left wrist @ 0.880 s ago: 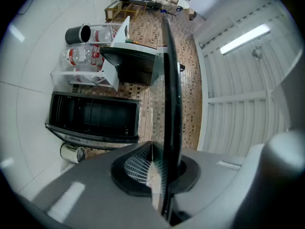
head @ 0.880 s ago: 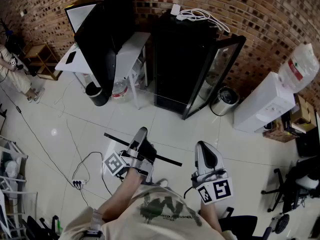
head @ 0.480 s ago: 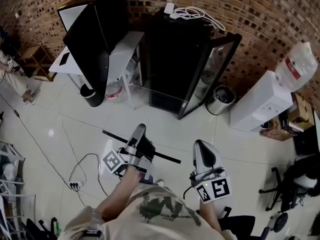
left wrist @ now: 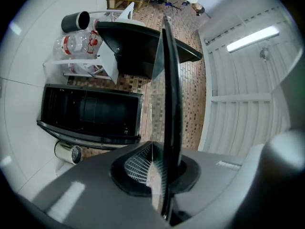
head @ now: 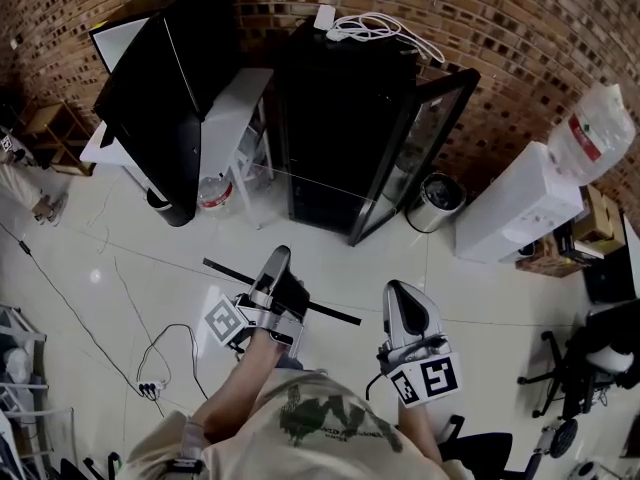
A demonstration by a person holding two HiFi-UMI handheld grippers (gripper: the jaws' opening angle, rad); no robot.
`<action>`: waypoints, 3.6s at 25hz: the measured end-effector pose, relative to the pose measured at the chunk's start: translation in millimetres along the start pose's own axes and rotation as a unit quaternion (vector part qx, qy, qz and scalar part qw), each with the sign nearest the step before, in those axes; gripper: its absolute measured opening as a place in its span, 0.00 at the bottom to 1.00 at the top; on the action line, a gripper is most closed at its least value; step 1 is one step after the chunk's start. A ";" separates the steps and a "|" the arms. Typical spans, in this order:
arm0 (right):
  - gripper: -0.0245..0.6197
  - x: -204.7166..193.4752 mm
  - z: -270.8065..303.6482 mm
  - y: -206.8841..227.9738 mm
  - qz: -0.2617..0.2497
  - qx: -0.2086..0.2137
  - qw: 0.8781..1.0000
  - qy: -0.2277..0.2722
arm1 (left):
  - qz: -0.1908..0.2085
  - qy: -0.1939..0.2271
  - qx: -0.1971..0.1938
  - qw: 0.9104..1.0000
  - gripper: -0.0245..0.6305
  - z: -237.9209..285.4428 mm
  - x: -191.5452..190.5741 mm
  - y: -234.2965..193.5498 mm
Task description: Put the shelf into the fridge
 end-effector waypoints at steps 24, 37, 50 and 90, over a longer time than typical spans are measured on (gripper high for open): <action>0.04 17.5 171.2 36.6 -0.011 -0.067 0.998 -0.014 | -0.045 -0.062 0.025 0.997 0.05 151.9 92.1 -49.8; 0.04 22.4 198.4 41.1 -0.020 -0.109 0.994 -0.006 | -0.069 -0.090 0.047 0.992 0.05 182.6 107.2 -76.3; 0.04 16.1 217.1 63.7 -0.019 -0.102 0.995 -0.007 | -0.072 -0.084 0.050 0.993 0.05 216.3 100.4 -101.0; 0.04 -7.4 343.2 203.1 -0.009 -0.029 0.998 -0.054 | -0.034 -0.001 0.110 0.993 0.05 348.1 106.4 -222.3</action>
Point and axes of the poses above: the fingertips, and each gripper's own axes: z forward along the fingers, y to its right, x out of its top, the point moved 1 cm from there along -z, backward along the fingers, and after that the axes turned 5 degrees about z, right-handed, at the moved point
